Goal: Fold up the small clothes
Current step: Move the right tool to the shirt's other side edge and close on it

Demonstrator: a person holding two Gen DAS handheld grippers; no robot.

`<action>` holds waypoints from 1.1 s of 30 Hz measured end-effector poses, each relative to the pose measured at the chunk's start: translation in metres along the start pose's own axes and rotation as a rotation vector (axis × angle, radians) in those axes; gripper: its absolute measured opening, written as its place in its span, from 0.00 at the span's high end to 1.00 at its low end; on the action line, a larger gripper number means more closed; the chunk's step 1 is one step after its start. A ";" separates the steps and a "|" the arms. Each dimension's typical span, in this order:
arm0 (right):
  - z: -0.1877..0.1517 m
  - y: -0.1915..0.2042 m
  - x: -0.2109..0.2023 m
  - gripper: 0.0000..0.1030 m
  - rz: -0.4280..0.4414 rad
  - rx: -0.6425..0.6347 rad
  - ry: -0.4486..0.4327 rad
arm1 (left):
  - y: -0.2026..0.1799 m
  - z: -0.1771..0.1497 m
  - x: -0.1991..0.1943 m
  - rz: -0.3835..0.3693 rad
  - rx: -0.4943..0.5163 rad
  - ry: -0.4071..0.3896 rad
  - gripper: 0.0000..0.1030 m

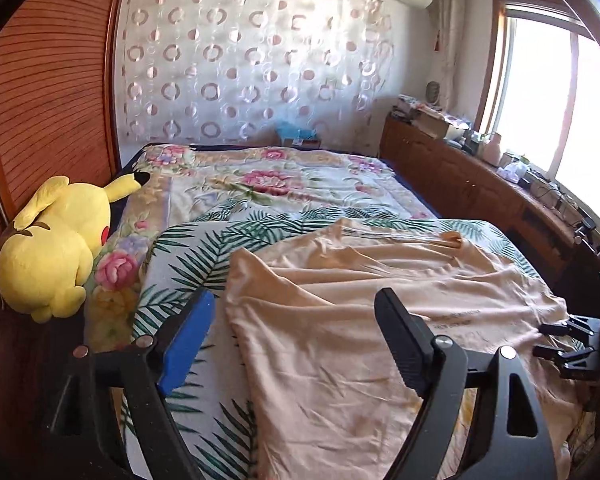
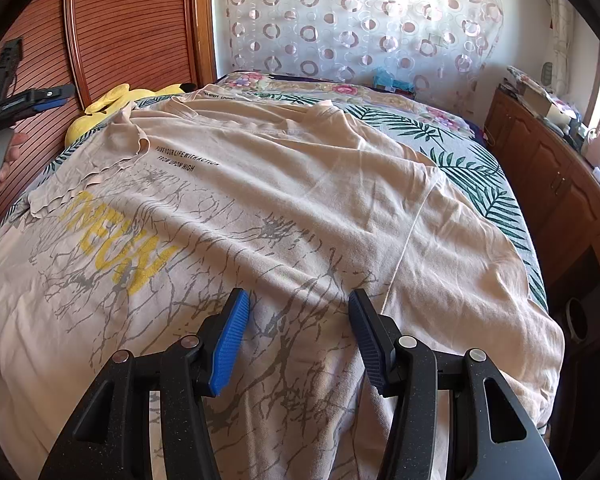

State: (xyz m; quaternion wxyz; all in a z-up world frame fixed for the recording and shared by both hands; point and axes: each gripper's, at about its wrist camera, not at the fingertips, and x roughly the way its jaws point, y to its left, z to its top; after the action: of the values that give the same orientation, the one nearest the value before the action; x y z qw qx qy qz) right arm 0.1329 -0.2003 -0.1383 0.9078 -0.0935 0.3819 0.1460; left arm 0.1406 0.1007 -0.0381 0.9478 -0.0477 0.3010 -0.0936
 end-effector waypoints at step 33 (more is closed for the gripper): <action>-0.057 -0.121 -0.077 0.47 -0.188 0.246 -0.096 | -0.111 -0.068 -0.028 -0.080 0.126 0.020 0.20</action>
State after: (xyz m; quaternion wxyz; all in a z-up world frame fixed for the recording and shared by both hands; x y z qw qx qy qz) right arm 0.0841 -0.3450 -0.1149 0.9393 -0.0098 0.3425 0.0168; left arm 0.0621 -0.0045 -0.0617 0.9414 0.0009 0.3019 -0.1504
